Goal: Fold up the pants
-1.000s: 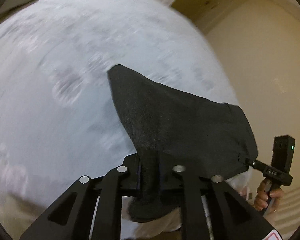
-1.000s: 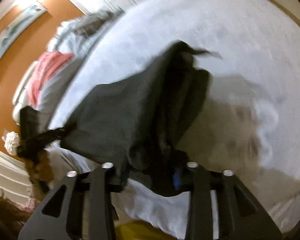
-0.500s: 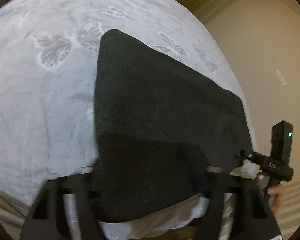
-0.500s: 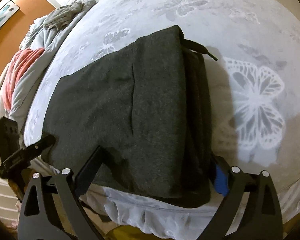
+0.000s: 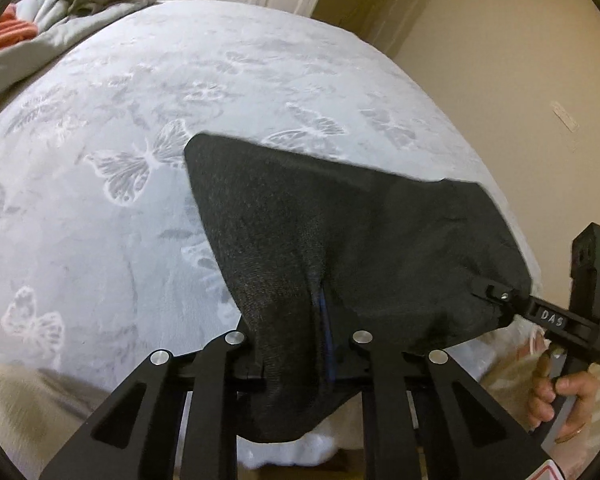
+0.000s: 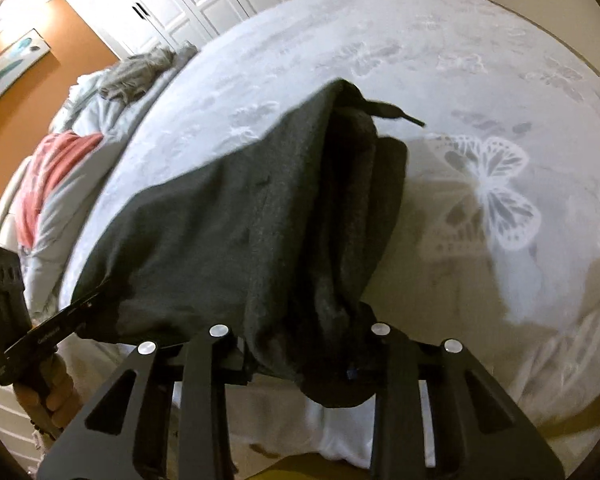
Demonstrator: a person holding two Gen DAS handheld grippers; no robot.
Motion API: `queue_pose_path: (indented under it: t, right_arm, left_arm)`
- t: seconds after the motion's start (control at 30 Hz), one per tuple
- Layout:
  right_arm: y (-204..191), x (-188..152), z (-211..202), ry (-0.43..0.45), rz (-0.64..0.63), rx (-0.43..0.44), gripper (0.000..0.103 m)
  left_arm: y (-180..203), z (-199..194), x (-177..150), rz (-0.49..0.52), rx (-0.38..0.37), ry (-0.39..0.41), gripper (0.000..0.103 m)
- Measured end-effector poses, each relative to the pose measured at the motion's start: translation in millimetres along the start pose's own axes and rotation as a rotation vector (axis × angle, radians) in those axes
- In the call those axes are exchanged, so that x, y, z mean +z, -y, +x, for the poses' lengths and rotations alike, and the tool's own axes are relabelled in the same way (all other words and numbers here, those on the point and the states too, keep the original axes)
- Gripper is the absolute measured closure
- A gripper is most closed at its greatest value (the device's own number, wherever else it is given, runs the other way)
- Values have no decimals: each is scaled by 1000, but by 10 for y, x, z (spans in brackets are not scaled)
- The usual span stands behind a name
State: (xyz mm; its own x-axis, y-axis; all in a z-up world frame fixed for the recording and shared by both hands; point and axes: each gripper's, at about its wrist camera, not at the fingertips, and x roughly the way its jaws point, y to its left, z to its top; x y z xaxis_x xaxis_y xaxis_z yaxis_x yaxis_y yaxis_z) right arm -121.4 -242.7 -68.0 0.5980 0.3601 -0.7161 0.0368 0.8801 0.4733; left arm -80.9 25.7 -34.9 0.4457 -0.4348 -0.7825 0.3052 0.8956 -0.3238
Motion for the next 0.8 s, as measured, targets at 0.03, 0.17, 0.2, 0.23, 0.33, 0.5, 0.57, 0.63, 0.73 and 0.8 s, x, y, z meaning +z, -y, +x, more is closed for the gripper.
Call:
queue_pose_path:
  t: [0.03,0.17,0.2,0.23,0.33,0.5,0.57,0.63,0.73,0.8]
  right_arm:
    - [-25,-49,-58,-1,1,14,73]
    - [-141,-322,-333,-15,-9,43,73]
    - [-183,-395,-411,-17,-17,51,74]
    - [-206,-454,-468,-17,-23,57,74]
    - [-359,-617,-717,-3,-58,87,74]
    - [-638,-694,-1087,64,-124,119,74]
    - [-754,-654,-1272,116,-153,136,74]
    - [-863,-576,-1487,182,-185,151,74]
    - [-978,-478,-1739,264,-228,167,74]
    - [-1065,-370,-1937,334,-262,180,74]
  left_arm:
    - [38,-89,-38,8,-10,-6,88]
    - [48,-377,-230,39,-28,-41,88]
    - [40,-449,-274,43,-33,-47,89]
    - [34,-520,-312,44,-41,-48,89]
    - [43,-769,-391,50,-58,-21,89]
    - [184,-1297,-394,100,-89,91,90]
    - [287,-1528,-358,138,-86,153,90]
    - [386,-1786,-294,170,-96,229,90]
    - [542,-2133,-180,218,-106,335,90]
    - [638,-2337,-96,256,-105,405,90]
